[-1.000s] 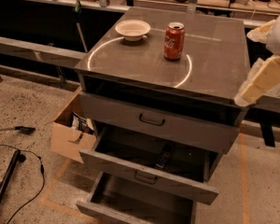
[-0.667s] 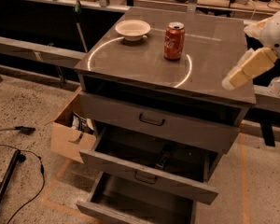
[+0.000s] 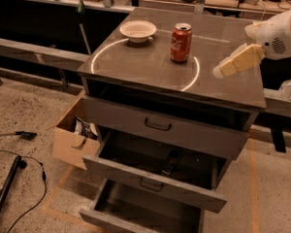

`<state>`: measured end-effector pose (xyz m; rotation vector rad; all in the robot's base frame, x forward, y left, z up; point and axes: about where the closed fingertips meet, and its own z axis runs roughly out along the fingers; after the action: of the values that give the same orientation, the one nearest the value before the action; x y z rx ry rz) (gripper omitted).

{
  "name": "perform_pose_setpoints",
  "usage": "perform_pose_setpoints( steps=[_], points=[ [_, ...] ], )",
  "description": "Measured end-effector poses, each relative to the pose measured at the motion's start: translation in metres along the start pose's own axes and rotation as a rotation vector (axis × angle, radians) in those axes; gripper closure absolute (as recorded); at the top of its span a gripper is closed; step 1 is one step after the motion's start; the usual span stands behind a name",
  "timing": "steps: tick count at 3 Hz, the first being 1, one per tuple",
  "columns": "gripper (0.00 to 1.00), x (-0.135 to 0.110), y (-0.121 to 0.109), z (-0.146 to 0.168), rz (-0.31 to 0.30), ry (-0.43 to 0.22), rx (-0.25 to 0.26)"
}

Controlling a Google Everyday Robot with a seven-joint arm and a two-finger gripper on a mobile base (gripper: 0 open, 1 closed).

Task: Place coke can into bottom drawer

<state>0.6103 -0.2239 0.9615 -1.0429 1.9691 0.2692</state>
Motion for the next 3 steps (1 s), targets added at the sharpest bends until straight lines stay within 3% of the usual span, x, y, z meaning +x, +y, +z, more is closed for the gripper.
perform_pose_setpoints(
  steps=[1,2,3],
  points=[
    [0.0,0.004,0.006,0.009,0.032,0.008,0.01],
    [0.0,0.0,-0.019,0.044,0.062,-0.099,0.05],
    [0.0,-0.003,-0.036,0.071,0.069,-0.156,0.065]
  ],
)
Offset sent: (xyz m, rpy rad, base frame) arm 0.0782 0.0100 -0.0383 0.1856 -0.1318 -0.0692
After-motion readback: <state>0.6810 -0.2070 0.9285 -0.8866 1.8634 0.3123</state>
